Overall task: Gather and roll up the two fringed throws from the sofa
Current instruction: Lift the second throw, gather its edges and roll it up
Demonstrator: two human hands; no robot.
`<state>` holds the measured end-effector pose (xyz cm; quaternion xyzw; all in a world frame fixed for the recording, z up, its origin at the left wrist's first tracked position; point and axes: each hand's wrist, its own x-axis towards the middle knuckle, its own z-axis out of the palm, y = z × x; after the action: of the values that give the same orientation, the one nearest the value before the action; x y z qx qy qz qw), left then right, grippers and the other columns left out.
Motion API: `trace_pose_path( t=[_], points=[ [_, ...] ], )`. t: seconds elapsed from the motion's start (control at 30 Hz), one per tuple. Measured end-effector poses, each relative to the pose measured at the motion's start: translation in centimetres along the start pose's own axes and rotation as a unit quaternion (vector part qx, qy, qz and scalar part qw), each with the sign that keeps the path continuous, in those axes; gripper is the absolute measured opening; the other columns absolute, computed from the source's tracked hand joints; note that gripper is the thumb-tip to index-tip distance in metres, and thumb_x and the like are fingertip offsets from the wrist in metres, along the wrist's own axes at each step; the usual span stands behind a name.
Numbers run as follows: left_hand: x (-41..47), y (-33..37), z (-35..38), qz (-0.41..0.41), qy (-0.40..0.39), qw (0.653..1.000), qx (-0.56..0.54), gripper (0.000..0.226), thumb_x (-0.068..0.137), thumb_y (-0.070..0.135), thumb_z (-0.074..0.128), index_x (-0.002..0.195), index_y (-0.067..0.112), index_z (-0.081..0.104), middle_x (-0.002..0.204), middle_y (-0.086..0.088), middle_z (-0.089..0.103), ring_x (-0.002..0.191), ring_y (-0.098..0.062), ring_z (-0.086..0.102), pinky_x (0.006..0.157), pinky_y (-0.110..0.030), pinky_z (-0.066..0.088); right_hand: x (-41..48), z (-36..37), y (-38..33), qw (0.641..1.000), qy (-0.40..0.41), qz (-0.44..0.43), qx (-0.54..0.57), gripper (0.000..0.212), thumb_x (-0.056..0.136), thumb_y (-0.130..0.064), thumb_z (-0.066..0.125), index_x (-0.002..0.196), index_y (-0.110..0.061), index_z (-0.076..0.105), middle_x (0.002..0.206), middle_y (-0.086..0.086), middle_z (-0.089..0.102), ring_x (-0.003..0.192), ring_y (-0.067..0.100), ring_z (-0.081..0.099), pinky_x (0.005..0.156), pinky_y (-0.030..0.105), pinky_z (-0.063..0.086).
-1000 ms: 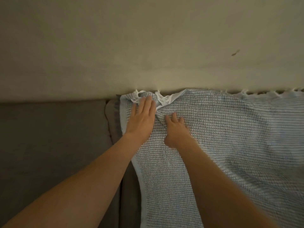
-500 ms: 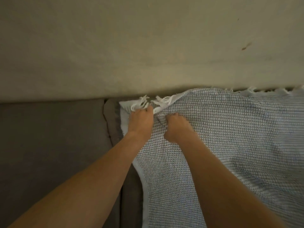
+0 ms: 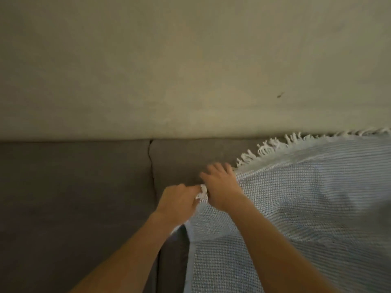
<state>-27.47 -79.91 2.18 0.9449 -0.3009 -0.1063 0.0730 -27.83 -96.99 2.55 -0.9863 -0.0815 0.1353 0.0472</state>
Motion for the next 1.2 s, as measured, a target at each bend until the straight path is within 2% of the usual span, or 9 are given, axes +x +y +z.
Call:
trace_pose_path(
  t=[0.07,0.17,0.5,0.7,0.83,0.9,1.0,1.1,1.2],
  points=[
    [-1.7,0.1,-2.1,-0.026,0.016,1.0,-0.005,0.026,0.107,0.041,0.052,0.117,0.026,0.071,0.096,-0.002,0.076,0.084,-0.024,0.07,0.063,-0.032,0.036,-2.0,-2.1,-0.3,0.998,-0.041,0.013,0.054,0.004,0.093,-0.025,0.058,0.096,-0.024,0.062,0.101,0.0,0.063,0.101,0.024,0.061,0.102,0.042,0.044],
    [-4.0,0.7,-5.0,-0.039,0.044,0.998,0.015,0.025,0.105,0.041,0.054,0.105,0.024,0.072,0.091,-0.002,0.074,0.079,-0.023,0.069,0.061,-0.032,0.038,-5.3,-4.8,-0.5,0.996,-0.032,0.053,0.063,0.017,0.095,-0.034,0.048,0.083,-0.025,0.056,0.085,-0.003,0.064,0.081,0.024,0.059,0.094,0.041,0.049],
    [-13.2,1.4,-14.5,-0.182,0.156,0.97,-0.026,0.016,0.102,0.028,0.056,0.094,0.025,0.069,0.079,0.001,0.064,0.071,-0.024,0.059,0.06,-0.032,0.041,-17.0,-11.6,-0.3,0.964,-0.142,0.204,-0.092,0.041,0.098,-0.032,0.055,0.137,-0.021,0.058,0.138,0.005,0.062,0.131,0.027,0.056,0.115,0.047,0.034],
    [-18.1,-1.1,-17.6,-0.295,0.2,0.927,-0.119,0.023,0.1,0.029,0.053,0.097,0.017,0.073,0.097,-0.009,0.072,0.089,-0.032,0.068,0.068,-0.037,0.049,-20.9,-14.6,-4.5,0.97,-0.037,0.157,-0.183,0.03,0.103,-0.017,0.051,0.132,-0.021,0.056,0.132,0.002,0.067,0.126,0.024,0.061,0.112,0.045,0.035],
    [-20.4,-0.7,-18.9,-0.231,0.167,0.951,-0.122,0.028,0.095,0.021,0.059,0.068,0.017,0.064,0.086,-0.011,0.07,0.085,-0.034,0.069,0.075,-0.042,0.052,-21.6,-17.5,-9.9,0.977,0.036,0.1,-0.187,0.025,0.103,-0.016,0.05,0.127,-0.017,0.057,0.128,0.004,0.07,0.122,0.026,0.066,0.108,0.04,0.037],
    [-21.5,-0.2,-19.3,-0.191,0.139,0.951,-0.201,0.021,0.095,0.007,0.057,0.081,0.008,0.073,0.096,-0.015,0.074,0.096,-0.036,0.071,0.079,-0.042,0.054,-22.2,-18.5,-12.5,0.974,0.088,0.069,-0.199,0.023,0.101,-0.016,0.053,0.123,-0.016,0.058,0.121,0.005,0.073,0.117,0.026,0.068,0.106,0.039,0.037],
    [-23.6,1.8,-20.5,-0.144,0.113,0.889,-0.42,0.043,0.096,-0.009,0.046,0.127,0.008,0.071,0.127,-0.012,0.071,0.123,-0.029,0.066,0.102,-0.042,0.055,-23.0,-19.6,-15.9,0.971,0.168,0.033,-0.169,0.027,0.096,-0.015,0.054,0.122,-0.014,0.06,0.114,0.009,0.074,0.112,0.03,0.067,0.101,0.04,0.039],
    [-25.9,3.5,-22.7,-0.048,0.039,0.842,-0.535,0.049,0.091,-0.007,0.043,0.12,0.019,0.074,0.116,-0.006,0.077,0.114,-0.018,0.07,0.098,-0.038,0.056,-23.8,-20.9,-19.1,0.969,0.216,0.012,-0.119,0.019,0.095,-0.017,0.054,0.113,-0.015,0.06,0.106,0.011,0.073,0.105,0.034,0.065,0.09,0.042,0.041],
    [-27.6,3.8,-24.2,0.013,-0.011,0.857,-0.516,0.033,0.088,0.007,0.061,0.114,0.023,0.072,0.109,-0.007,0.077,0.103,-0.015,0.072,0.089,-0.035,0.056,-24.3,-22.5,-21.9,0.961,0.267,0.006,-0.07,0.016,0.092,-0.016,0.059,0.106,-0.01,0.064,0.101,0.015,0.072,0.096,0.038,0.066,0.078,0.039,0.039]
  ],
)
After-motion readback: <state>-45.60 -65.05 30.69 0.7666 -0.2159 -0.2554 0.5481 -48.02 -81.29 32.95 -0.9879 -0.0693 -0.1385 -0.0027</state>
